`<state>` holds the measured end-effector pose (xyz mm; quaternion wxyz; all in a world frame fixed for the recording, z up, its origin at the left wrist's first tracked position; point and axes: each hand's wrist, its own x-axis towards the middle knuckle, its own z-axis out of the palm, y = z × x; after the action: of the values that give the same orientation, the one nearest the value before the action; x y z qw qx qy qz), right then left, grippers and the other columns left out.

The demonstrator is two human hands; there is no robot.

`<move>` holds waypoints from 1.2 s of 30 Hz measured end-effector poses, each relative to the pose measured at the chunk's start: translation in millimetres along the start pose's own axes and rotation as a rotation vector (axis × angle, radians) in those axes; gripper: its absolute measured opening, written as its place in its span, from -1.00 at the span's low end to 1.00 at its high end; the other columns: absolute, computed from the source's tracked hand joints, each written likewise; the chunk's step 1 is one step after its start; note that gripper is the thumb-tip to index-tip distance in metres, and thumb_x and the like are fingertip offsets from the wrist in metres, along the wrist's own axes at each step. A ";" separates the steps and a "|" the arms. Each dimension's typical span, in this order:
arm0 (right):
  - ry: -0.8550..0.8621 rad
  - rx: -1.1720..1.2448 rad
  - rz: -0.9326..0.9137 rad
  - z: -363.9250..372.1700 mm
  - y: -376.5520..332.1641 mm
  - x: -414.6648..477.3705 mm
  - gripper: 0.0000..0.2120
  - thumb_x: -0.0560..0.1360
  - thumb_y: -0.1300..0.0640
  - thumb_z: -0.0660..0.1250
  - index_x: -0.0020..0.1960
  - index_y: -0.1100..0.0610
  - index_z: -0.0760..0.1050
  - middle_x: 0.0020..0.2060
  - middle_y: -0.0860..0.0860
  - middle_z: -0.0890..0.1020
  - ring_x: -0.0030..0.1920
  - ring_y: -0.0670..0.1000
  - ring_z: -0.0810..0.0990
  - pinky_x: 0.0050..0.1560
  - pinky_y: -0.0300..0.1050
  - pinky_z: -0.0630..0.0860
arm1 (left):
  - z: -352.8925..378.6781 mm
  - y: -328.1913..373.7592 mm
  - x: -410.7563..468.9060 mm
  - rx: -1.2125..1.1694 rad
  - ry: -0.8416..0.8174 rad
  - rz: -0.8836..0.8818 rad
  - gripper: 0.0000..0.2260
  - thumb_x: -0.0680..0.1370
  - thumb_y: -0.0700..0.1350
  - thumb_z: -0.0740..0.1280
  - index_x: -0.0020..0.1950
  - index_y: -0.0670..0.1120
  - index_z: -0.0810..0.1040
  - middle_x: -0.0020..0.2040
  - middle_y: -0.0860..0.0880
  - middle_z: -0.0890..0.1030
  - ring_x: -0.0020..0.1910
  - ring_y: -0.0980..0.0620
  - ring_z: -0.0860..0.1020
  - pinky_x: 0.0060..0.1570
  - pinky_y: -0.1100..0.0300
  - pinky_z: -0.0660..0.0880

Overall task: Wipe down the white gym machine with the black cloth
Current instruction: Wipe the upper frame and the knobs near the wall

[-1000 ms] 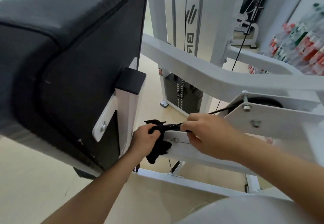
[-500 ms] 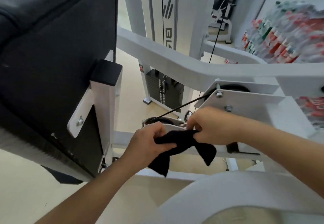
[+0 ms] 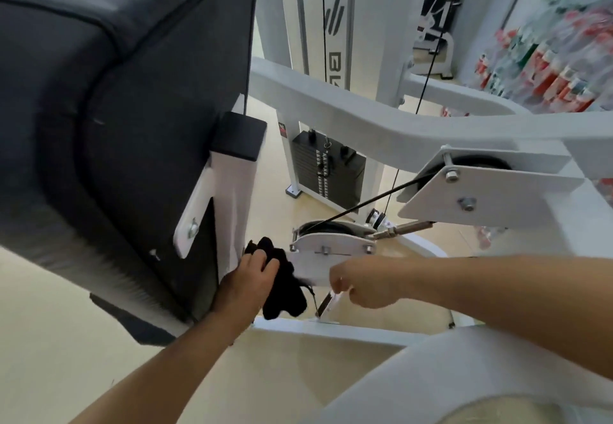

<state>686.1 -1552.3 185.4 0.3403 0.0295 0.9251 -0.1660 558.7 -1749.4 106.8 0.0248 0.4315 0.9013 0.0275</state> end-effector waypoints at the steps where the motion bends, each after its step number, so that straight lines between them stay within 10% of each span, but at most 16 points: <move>1: -0.037 -0.025 -0.030 3.4 -1.4 6.6 -0.55 0.56 0.28 0.17 0.43 0.05 0.33 0.33 0.09 0.49 0.25 0.15 0.48 0.14 -0.08 0.49 | 8.7 2.1 -0.2 -0.080 -0.011 -0.023 -0.42 0.13 -0.09 0.64 0.01 0.05 0.40 -0.19 0.07 0.52 -0.26 0.10 0.54 -0.56 0.27 0.46; 6: -0.131 -0.250 -0.168 7.5 -9.7 13.0 -0.47 0.55 0.26 0.17 0.51 0.08 0.23 0.32 0.10 0.45 0.24 0.16 0.49 0.17 0.01 0.49 | 14.1 45.9 -9.4 0.035 0.028 0.124 -0.49 0.12 -0.08 0.64 0.01 -0.19 0.66 -0.21 -0.11 0.55 -0.34 -0.06 0.52 -0.64 0.23 0.30; 10: -0.302 -0.275 -0.017 -3.5 4.0 -8.6 -0.75 0.62 0.16 0.15 0.16 0.25 0.52 0.00 0.14 0.56 0.05 0.19 0.51 -0.05 -0.04 0.38 | 21.9 104.3 0.9 0.018 -0.043 0.296 -0.49 0.05 -0.11 0.66 -0.04 -0.14 0.65 -0.26 -0.03 0.50 -0.41 0.04 0.48 -0.62 0.24 0.26; 15: -0.348 -0.196 0.154 -26.1 37.9 -67.8 -0.70 0.64 0.15 0.10 -0.27 0.10 0.31 -0.31 -0.03 0.37 -0.10 0.12 0.40 -0.05 -0.07 0.34 | 27.5 180.8 30.7 -0.001 -0.146 0.494 -0.78 0.43 -0.21 0.46 0.05 -0.15 0.60 -0.10 -0.02 0.50 -0.16 -0.02 0.54 -0.33 0.17 0.55; 19: -0.110 -0.028 0.278 -31.0 60.5 -116.8 -0.72 0.63 0.08 0.09 0.05 0.16 0.54 -0.11 0.03 0.60 -0.04 0.11 0.56 0.05 -0.04 0.51 | -1.6 241.8 55.2 -0.241 -0.135 0.465 -0.77 0.39 -0.24 0.52 0.01 -0.19 0.62 -0.29 0.04 0.54 -0.20 0.03 0.62 -0.26 0.30 0.47; 22: 0.215 0.067 0.288 -29.4 51.6 -135.3 -0.72 0.62 0.12 0.11 0.16 0.09 0.57 0.01 0.02 0.64 0.01 0.06 0.55 0.05 -0.03 0.51 | 4.2 238.8 62.2 -0.209 -0.161 0.570 -0.67 0.43 -0.29 0.48 0.17 -0.28 0.55 0.09 -0.25 0.62 0.10 -0.15 0.60 0.07 0.11 0.54; 31: 1.039 0.167 0.263 -2.0 55.9 -202.3 -0.74 0.56 0.17 0.21 0.13 0.06 0.63 -0.01 -0.07 0.65 -0.08 -0.10 0.55 -0.03 -0.19 0.49 | 48.6 179.1 56.3 -0.072 -0.051 0.634 -0.18 0.18 -0.13 0.64 0.38 -0.18 0.41 0.24 -0.20 0.42 0.18 -0.20 0.53 -0.01 0.03 0.60; 36: 1.350 0.329 0.495 38.3 78.3 -236.2 -0.75 0.49 0.17 0.23 0.03 0.11 0.65 -0.06 -0.10 0.64 -0.10 -0.19 0.52 -0.06 -0.51 0.42 | 55.5 231.9 78.5 -0.124 -0.082 0.675 -0.31 0.22 -0.16 0.62 0.28 -0.33 0.52 0.21 -0.29 0.57 0.14 -0.26 0.60 0.11 -0.09 0.58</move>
<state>904.1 -1477.2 286.6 -0.2843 0.3838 0.8626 -0.1665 693.5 -1541.4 66.3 0.0765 0.7039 0.7025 0.0715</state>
